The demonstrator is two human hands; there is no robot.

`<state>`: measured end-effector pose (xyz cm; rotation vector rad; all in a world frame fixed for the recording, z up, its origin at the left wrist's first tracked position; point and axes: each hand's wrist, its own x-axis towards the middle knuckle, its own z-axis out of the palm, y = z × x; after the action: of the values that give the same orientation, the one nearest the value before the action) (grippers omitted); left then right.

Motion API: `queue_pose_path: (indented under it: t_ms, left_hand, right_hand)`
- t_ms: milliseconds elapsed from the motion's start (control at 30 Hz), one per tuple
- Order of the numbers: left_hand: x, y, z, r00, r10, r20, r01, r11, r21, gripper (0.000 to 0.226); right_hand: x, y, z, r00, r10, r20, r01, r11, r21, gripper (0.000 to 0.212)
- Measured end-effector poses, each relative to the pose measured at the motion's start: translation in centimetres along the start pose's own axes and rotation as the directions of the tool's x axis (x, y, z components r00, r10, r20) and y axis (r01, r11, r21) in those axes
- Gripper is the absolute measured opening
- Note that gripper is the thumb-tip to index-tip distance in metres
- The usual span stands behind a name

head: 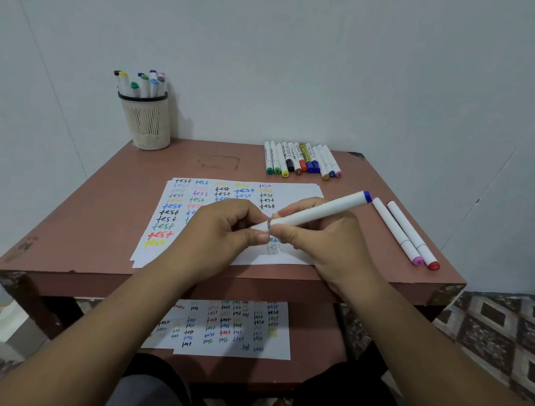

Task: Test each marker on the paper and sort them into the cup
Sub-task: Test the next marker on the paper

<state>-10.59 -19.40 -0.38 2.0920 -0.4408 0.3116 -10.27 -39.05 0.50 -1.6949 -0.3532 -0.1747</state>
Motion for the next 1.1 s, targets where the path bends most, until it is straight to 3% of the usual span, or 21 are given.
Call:
queue_pose_path:
  t_ms: [433,567,733,833,933,1033,1100]
  left_hand:
    - [-0.1,0.4,-0.1,0.999,-0.041,0.034,0.042,0.998,-0.036,0.017]
    - [0.4,0.2,0.5,0.991,-0.100,0.086,0.085,0.983,0.164,0.019]
    - [1.6,2.0,-1.1,0.930,-0.249,0.271,0.129,0.911,0.392,0.045]
    - [2.5,3.3,-1.0,0.915,-0.252,0.315,0.080,0.879,0.471,0.048]
    - [3.6,4.4,0.8,0.952,-0.162,0.260,0.026,0.888,0.458,0.054]
    - [4.7,5.7,3.6,0.971,-0.071,0.230,-0.032,0.909,0.415,0.055]
    - [5.5,6.3,5.5,0.973,-0.017,0.231,-0.081,0.909,0.408,0.056]
  right_hand:
    - [0.2,0.2,0.0,0.998,-0.042,0.044,0.046,0.995,-0.094,0.022]
    - [0.9,1.0,-0.5,0.995,0.082,-0.048,-0.085,0.994,-0.070,0.015]
    - [1.3,-1.2,-2.5,0.991,0.100,-0.089,-0.100,0.995,0.001,0.054]
    - [1.1,-2.8,-4.8,0.991,0.069,-0.114,-0.091,0.975,-0.204,0.043]
    - [0.8,-4.1,-7.2,0.987,0.020,-0.157,-0.096,0.862,-0.498,0.011]
    - [1.0,-3.9,-9.4,0.985,-0.023,-0.172,-0.110,0.682,-0.723,0.038]
    - [1.2,-3.5,-10.4,0.979,-0.006,-0.203,-0.164,0.569,-0.806,0.019]
